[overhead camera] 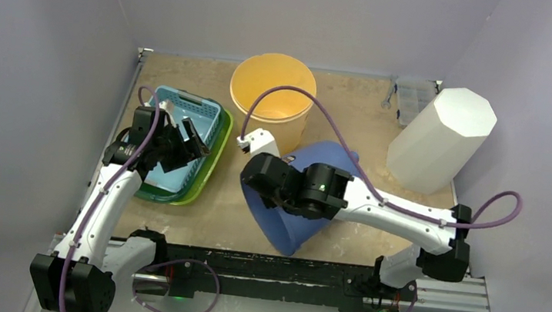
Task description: Turn the large container upside down
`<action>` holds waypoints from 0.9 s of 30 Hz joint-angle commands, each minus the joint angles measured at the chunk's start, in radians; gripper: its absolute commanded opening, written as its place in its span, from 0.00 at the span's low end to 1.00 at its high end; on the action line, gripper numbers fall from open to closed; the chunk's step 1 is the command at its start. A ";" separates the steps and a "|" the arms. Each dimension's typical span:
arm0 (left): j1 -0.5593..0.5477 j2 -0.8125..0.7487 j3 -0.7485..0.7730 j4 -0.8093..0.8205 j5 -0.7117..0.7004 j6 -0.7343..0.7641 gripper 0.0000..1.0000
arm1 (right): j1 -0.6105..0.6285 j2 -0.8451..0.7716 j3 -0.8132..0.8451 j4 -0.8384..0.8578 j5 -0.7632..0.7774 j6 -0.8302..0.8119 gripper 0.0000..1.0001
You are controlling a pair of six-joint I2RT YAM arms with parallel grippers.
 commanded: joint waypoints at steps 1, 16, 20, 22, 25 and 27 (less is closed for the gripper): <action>0.005 -0.001 0.021 0.017 -0.031 0.015 0.75 | 0.119 0.107 0.076 -0.162 0.166 0.071 0.00; 0.006 -0.003 0.059 -0.026 -0.168 -0.017 0.75 | 0.419 0.310 0.156 -0.294 0.432 0.231 0.00; 0.005 -0.010 0.066 -0.035 -0.192 -0.023 0.75 | 0.447 0.324 0.151 -0.243 0.409 0.187 0.00; 0.006 -0.013 0.066 -0.038 -0.193 -0.026 0.75 | 0.457 0.321 0.128 -0.178 0.384 0.143 0.00; 0.006 -0.019 0.068 -0.039 -0.194 -0.031 0.75 | 0.462 0.317 0.092 -0.103 0.348 0.094 0.00; 0.006 -0.022 0.069 -0.042 -0.194 -0.031 0.75 | 0.464 0.322 0.082 -0.083 0.328 0.077 0.00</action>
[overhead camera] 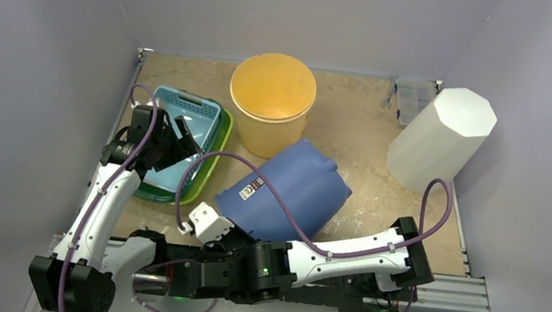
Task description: Turn the large container upside down
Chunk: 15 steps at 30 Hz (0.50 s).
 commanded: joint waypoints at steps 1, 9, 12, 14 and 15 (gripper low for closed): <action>0.006 -0.024 0.044 -0.003 -0.020 -0.019 0.75 | 0.003 0.045 -0.074 0.032 -0.169 -0.053 0.00; 0.005 -0.032 0.048 -0.008 -0.021 -0.021 0.75 | 0.002 0.027 -0.149 0.135 -0.193 -0.091 0.00; 0.006 -0.032 0.049 -0.007 -0.019 -0.021 0.75 | -0.003 0.028 -0.173 0.172 -0.190 -0.109 0.00; 0.005 -0.032 0.052 -0.007 -0.017 -0.022 0.75 | -0.016 0.027 -0.185 0.185 -0.190 -0.111 0.00; 0.006 -0.032 0.051 -0.007 -0.017 -0.022 0.75 | -0.028 0.023 -0.199 0.199 -0.191 -0.115 0.00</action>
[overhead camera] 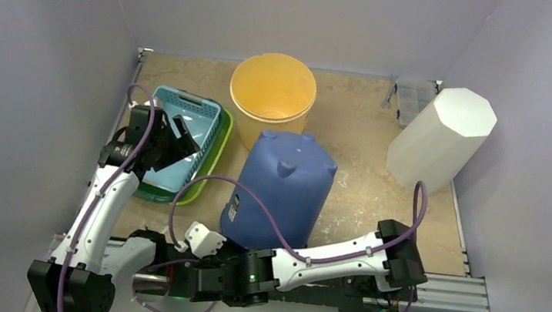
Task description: Turn the large container upside down
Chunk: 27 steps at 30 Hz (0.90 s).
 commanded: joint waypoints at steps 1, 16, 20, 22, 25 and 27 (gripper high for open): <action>0.005 -0.015 0.041 0.007 -0.007 -0.008 0.75 | -0.038 -0.009 -0.049 0.025 -0.025 -0.029 0.00; 0.005 -0.032 0.004 0.039 0.047 0.005 0.75 | -0.186 -0.110 -0.191 0.123 -0.038 -0.034 0.00; 0.005 -0.038 -0.014 0.060 0.091 0.029 0.75 | -0.187 -0.158 -0.131 0.123 -0.074 -0.024 0.00; 0.005 -0.040 -0.018 0.068 0.105 0.042 0.76 | -0.186 -0.197 -0.080 0.145 -0.106 -0.046 0.01; 0.006 -0.050 -0.020 0.077 0.115 0.060 0.77 | -0.185 -0.269 -0.036 0.195 -0.187 -0.082 0.13; 0.006 -0.054 -0.018 0.076 0.115 0.074 0.78 | -0.185 -0.320 -0.019 0.235 -0.222 -0.113 0.31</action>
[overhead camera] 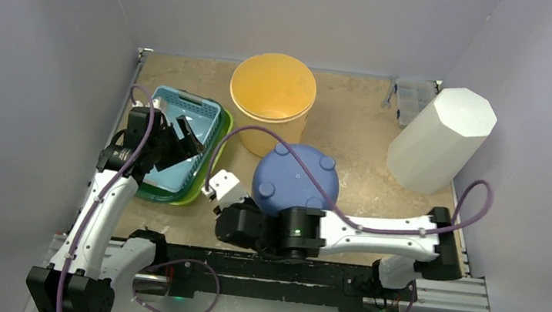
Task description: Turn the large container upside down
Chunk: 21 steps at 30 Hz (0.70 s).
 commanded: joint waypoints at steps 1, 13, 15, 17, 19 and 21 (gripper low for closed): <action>0.005 -0.027 -0.002 0.040 0.029 0.051 0.79 | 0.005 -0.157 0.090 0.110 -0.084 -0.062 0.38; 0.006 -0.065 -0.009 0.051 0.072 0.062 0.87 | 0.004 -0.232 0.133 0.096 0.258 -0.104 0.98; 0.006 -0.069 -0.006 0.047 0.073 0.063 0.90 | -0.002 -0.204 0.153 0.030 0.315 -0.076 0.99; 0.004 -0.077 -0.005 0.048 0.073 0.063 0.92 | -0.019 -0.177 0.168 -0.041 0.327 -0.041 0.99; 0.005 -0.080 -0.002 0.050 0.070 0.062 0.94 | -0.040 -0.149 0.176 -0.098 0.322 -0.015 0.99; 0.006 -0.080 0.002 0.049 0.067 0.062 0.96 | -0.054 -0.116 0.189 -0.155 0.326 0.015 0.99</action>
